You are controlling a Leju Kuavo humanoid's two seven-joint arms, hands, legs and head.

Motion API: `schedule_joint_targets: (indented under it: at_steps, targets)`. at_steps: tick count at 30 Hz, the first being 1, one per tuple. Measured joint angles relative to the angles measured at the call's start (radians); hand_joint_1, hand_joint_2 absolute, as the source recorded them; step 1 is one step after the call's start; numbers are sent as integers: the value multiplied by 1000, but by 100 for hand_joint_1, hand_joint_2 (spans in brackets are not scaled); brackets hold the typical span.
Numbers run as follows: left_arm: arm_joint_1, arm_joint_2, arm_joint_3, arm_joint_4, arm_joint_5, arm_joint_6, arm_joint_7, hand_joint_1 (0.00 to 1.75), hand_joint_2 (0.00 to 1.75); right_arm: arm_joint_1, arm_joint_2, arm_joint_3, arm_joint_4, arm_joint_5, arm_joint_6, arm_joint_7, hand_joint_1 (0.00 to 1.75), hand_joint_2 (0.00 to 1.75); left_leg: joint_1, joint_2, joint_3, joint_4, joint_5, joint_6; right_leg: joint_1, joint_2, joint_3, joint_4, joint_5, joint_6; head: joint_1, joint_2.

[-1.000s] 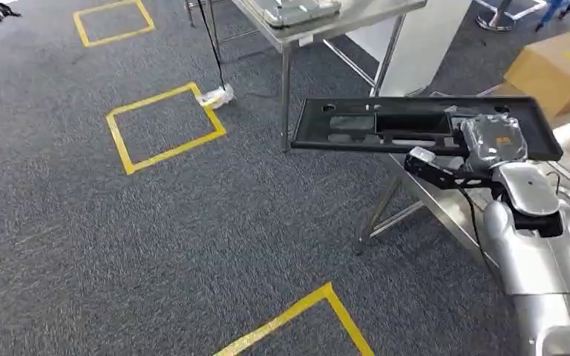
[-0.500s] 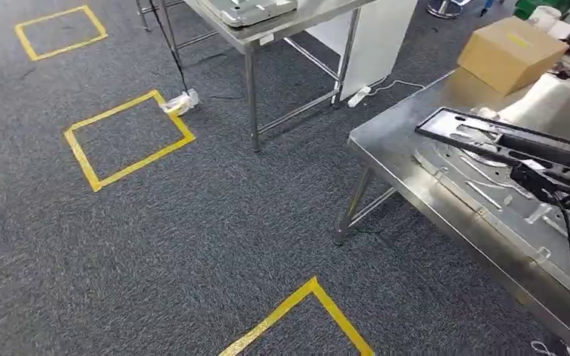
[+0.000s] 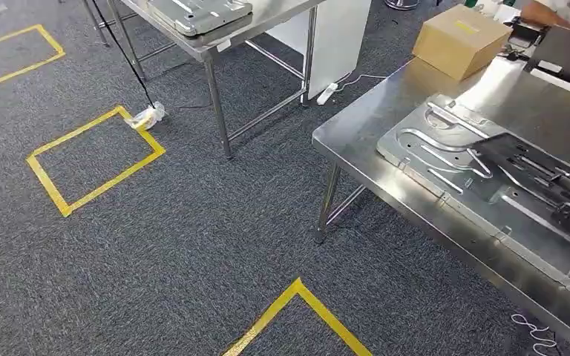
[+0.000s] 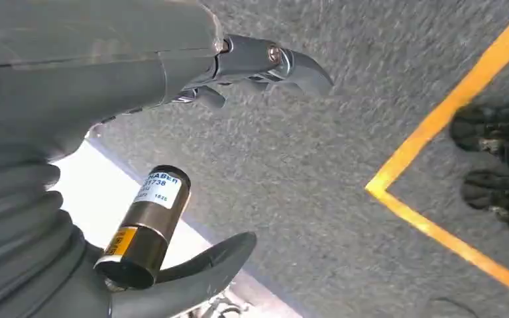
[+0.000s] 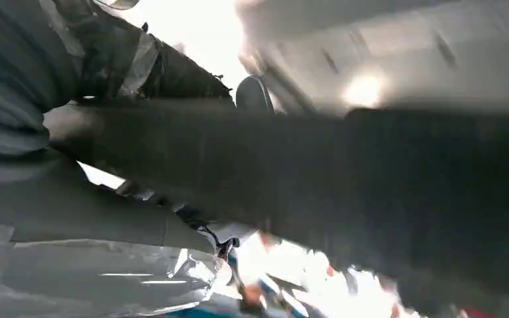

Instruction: Take the parts from the cabinet and place them on the table.

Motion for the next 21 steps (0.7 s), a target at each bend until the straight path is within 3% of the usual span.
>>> schedule_joint_targets:
  at_steps: [1,5,6,11,12,16,19,21]
  targets:
    - [-2,1,0,0,-12,3,-2,0,175,16,4,-12,6,0,8,2,175,175,0,0,1,-4,3,-6,5,0,0,3,-4,-3,0,0]
    - [-17,7,0,0,-35,0,-3,0,175,32,31,-50,19,7,9,11,175,175,-5,1,3,-4,1,-2,0,0,3,-1,-2,0,0,0]
    - [-20,8,0,0,-36,-1,-3,0,175,32,36,-57,22,9,9,12,0,0,-5,1,4,-4,1,-2,1,0,5,-2,-2,0,0,0]
    - [-29,13,0,0,-76,4,-16,0,175,32,55,-77,25,21,35,12,0,0,-5,1,6,-4,1,0,1,0,8,-5,-1,3,0,0]
    - [-32,17,0,0,-97,5,-23,0,0,29,63,-77,25,21,40,13,0,0,-4,1,6,-4,1,0,1,0,10,-6,-1,3,0,0]
    - [-68,50,-26,0,-226,24,-44,0,0,-19,154,-47,22,21,56,42,0,0,3,9,7,-4,-3,-3,5,7,16,-8,0,3,1,0]
    - [-113,59,-47,0,-272,39,-33,0,0,-83,267,35,7,21,69,75,0,0,5,33,14,-4,-5,-5,7,30,15,-8,5,2,0,0]
    - [-137,61,-52,0,-282,43,-32,0,0,-103,319,82,-1,21,84,85,0,0,5,33,18,-4,-4,-6,8,30,16,-7,6,1,0,0]
